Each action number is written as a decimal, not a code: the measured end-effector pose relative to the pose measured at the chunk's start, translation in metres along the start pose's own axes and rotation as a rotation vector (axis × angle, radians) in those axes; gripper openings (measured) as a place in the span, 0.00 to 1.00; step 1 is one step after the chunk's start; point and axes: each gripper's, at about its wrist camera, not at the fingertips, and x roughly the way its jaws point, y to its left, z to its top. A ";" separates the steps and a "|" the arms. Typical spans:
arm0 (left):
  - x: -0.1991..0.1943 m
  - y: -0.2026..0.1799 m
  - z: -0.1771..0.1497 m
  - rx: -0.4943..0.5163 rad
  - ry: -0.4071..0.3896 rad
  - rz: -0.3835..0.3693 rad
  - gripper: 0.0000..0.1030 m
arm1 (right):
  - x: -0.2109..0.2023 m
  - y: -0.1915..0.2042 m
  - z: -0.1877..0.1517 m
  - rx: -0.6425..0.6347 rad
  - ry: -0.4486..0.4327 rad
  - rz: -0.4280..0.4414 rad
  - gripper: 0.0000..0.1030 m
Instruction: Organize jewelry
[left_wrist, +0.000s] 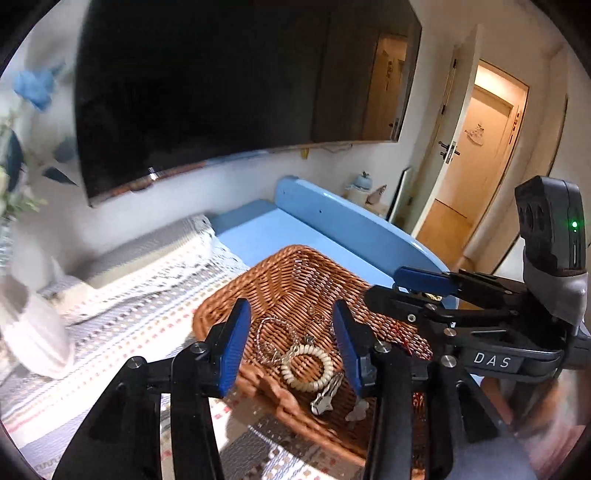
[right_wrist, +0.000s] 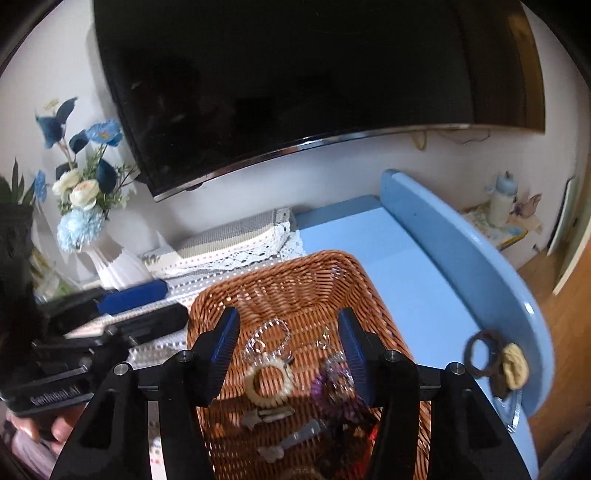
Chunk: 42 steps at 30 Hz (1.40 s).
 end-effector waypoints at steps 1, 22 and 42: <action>-0.012 -0.004 -0.003 0.009 -0.018 0.019 0.48 | -0.007 0.002 -0.003 0.001 -0.004 0.001 0.55; -0.141 -0.001 -0.142 -0.097 -0.023 0.358 0.96 | -0.114 0.062 -0.096 0.031 -0.048 -0.226 0.78; -0.136 -0.007 -0.147 -0.127 -0.026 0.414 0.96 | -0.088 0.081 -0.118 -0.064 0.022 -0.311 0.78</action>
